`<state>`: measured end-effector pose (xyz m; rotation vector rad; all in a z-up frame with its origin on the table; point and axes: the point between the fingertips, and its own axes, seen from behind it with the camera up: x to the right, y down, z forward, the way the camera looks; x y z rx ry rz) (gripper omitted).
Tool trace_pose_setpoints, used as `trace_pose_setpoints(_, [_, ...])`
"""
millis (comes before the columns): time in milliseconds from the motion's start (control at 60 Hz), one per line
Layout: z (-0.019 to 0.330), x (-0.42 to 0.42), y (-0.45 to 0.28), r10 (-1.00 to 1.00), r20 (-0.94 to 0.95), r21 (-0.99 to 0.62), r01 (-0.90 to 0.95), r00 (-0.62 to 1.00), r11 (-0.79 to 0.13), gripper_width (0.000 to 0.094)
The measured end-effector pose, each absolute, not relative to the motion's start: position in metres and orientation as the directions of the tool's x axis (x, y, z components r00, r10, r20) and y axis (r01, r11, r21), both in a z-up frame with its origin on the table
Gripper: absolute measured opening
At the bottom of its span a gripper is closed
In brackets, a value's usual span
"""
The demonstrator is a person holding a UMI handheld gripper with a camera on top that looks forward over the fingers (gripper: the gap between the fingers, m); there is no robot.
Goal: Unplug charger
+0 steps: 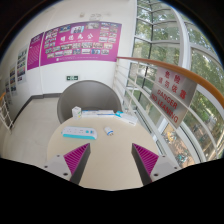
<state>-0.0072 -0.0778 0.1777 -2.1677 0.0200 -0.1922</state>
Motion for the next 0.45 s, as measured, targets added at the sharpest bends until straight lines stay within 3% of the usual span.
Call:
trace_pose_setpoints(217, [0.216,-0.026,-0.145,-0.12,0.109,-0.844,0.028,0.987,-0.536,0.0856])
trace_pose_setpoints(450, [0.231,-0.029,-0.166,-0.132,0.125,-0.856,0.039,0.983,-0.516,0.0855])
